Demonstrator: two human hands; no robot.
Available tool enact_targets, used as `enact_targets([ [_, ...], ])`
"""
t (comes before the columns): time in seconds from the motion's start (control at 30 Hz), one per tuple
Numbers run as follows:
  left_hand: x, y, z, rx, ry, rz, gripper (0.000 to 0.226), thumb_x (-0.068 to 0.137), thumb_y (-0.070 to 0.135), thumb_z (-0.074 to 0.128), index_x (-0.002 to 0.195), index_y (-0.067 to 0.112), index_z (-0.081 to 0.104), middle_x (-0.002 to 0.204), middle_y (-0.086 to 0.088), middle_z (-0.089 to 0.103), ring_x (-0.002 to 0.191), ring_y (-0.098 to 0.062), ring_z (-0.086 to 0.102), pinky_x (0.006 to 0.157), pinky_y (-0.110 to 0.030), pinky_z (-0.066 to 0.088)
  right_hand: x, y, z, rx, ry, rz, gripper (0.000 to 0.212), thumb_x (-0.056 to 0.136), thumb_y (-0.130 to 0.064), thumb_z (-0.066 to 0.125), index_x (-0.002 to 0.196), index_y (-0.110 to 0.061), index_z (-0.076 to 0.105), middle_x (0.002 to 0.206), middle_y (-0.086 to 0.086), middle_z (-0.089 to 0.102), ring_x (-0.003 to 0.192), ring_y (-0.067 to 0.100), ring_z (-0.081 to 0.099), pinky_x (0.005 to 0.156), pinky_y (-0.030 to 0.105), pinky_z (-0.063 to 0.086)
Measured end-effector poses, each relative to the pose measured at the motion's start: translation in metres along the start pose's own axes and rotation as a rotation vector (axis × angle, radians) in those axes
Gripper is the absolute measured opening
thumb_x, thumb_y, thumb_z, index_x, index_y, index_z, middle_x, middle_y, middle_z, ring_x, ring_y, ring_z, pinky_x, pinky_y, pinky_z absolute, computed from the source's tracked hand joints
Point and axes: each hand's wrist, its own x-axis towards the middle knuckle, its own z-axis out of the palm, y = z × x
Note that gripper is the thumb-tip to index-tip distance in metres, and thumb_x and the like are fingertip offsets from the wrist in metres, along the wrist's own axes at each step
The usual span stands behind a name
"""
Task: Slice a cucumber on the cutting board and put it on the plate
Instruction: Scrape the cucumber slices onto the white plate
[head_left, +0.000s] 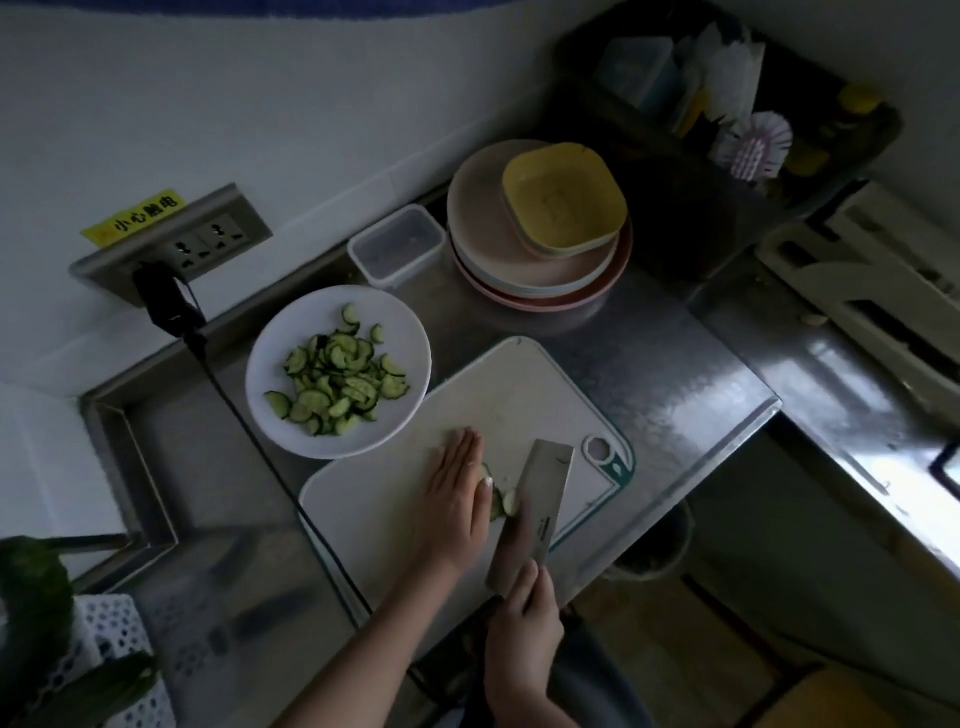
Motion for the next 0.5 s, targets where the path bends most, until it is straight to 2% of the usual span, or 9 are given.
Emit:
enact_targets([
  [0.13, -0.001, -0.002, 0.001, -0.012, -0.050, 0.040, 0.057, 0.102, 0.034, 0.018, 0.137, -0.005, 0.040, 0.142, -0.017, 0.042, 0.136, -0.028, 0.035, 0.112, -0.041, 0.024, -0.009, 0.001, 0.016, 0.044, -0.017, -0.025, 0.036, 0.096, -0.042, 0.035, 0.105, -0.025, 0.066, 0.103, 0.006, 0.071, 0.097, 0.027, 0.065, 0.079, 0.033, 0.051],
  [0.27, -0.003, -0.003, -0.002, 0.002, -0.103, 0.110, 0.057, 0.102, 0.034, 0.018, 0.137, -0.004, 0.040, 0.143, -0.016, 0.042, 0.137, -0.021, 0.031, 0.114, -0.039, 0.022, -0.009, -0.002, 0.018, 0.049, -0.020, -0.040, 0.032, 0.098, -0.033, 0.038, 0.108, -0.022, 0.067, 0.106, 0.007, 0.070, 0.101, 0.027, 0.064, 0.081, 0.032, 0.049],
  [0.4, -0.002, -0.002, -0.006, 0.031, -0.134, 0.165, 0.056, 0.101, 0.033, 0.020, 0.136, -0.004, 0.044, 0.142, -0.015, 0.044, 0.137, -0.020, 0.032, 0.112, -0.038, 0.024, -0.013, -0.007, 0.028, 0.051, -0.033, -0.049, 0.030, 0.100, -0.023, 0.040, 0.107, -0.010, 0.067, 0.107, 0.012, 0.070, 0.103, 0.028, 0.062, 0.075, 0.026, 0.040],
  [0.5, 0.000, -0.002, -0.008, 0.005, -0.153, 0.178, 0.055, 0.102, 0.033, 0.020, 0.134, -0.004, 0.045, 0.141, -0.014, 0.045, 0.136, -0.016, 0.030, 0.113, -0.034, 0.022, -0.014, -0.006, 0.031, 0.098, -0.063, -0.053, 0.032, 0.101, -0.025, 0.038, 0.110, -0.015, 0.067, 0.106, 0.005, 0.071, 0.102, 0.021, 0.064, 0.081, 0.029, 0.046],
])
